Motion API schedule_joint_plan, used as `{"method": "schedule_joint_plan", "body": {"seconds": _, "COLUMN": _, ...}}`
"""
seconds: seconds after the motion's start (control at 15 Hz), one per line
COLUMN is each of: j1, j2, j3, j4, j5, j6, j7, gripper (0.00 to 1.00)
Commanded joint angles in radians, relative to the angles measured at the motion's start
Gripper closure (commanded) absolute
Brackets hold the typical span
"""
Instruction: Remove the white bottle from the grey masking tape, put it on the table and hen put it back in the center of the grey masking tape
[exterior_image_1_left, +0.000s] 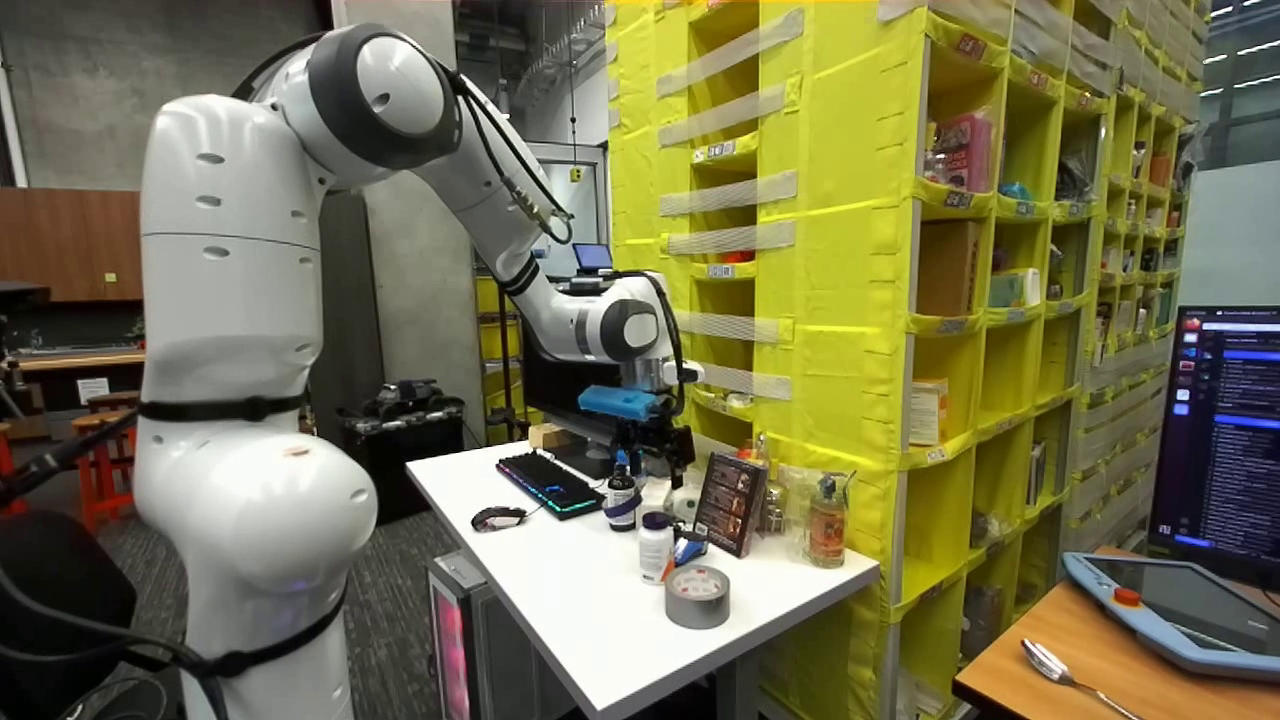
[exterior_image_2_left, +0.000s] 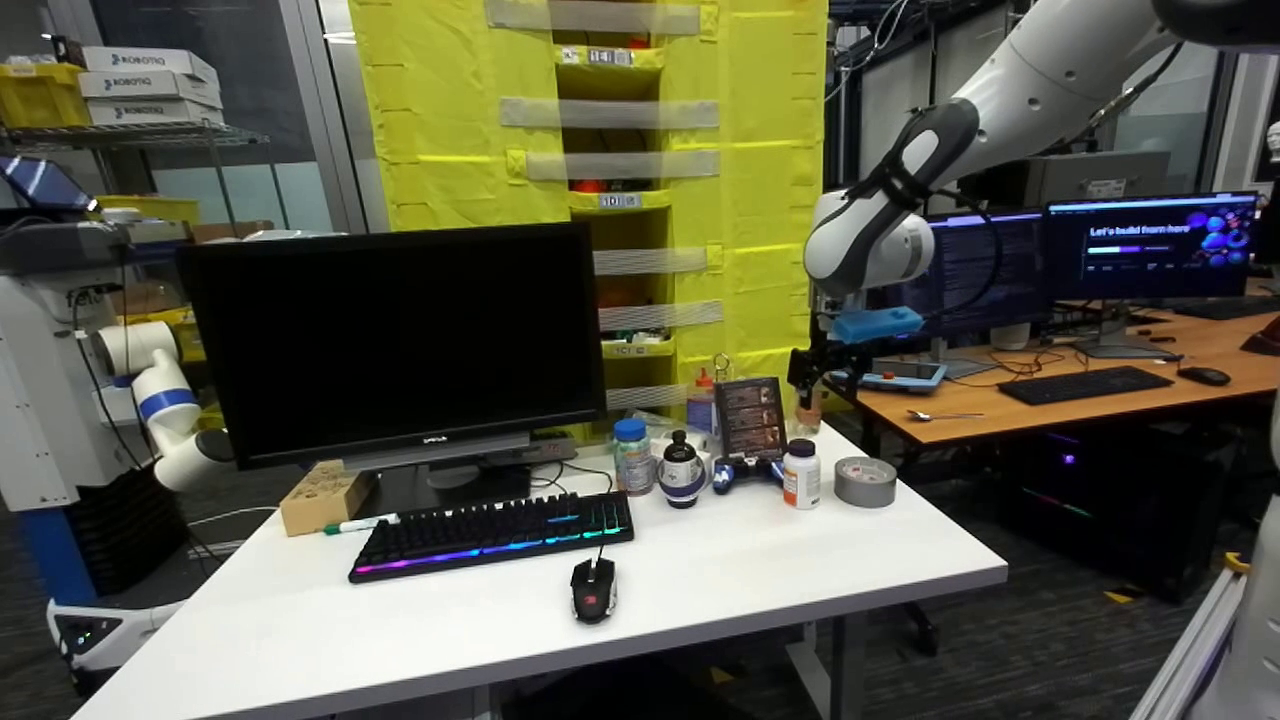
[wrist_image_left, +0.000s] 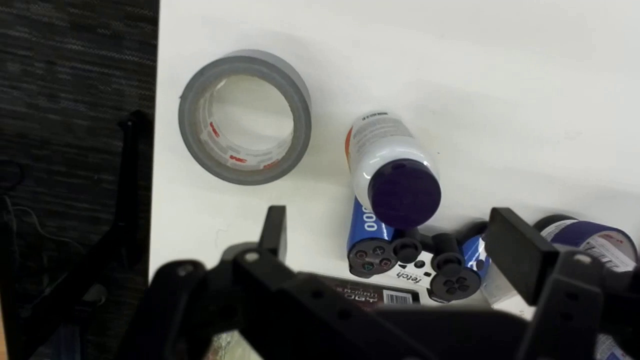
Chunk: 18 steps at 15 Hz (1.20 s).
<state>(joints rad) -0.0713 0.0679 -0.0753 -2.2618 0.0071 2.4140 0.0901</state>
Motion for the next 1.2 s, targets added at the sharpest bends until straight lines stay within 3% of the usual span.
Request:
{"method": "schedule_joint_plan", "body": {"seconds": 0.0, "j1": -0.009, "j2": -0.047, "j3": -0.005, "j4": -0.056, "j5": 0.064, "j6": 0.006, "j7": 0.001, "gripper": 0.0}}
{"method": "schedule_joint_plan", "body": {"seconds": 0.33, "j1": -0.007, "j2": -0.041, "j3": -0.003, "j4": -0.057, "j5": 0.125, "j6": 0.019, "j7": -0.021, "gripper": 0.0}}
{"method": "schedule_joint_plan", "body": {"seconds": 1.13, "j1": -0.006, "j2": -0.014, "j3": -0.004, "j4": -0.031, "j5": 0.102, "j6": 0.003, "j7": -0.003, "gripper": 0.0}}
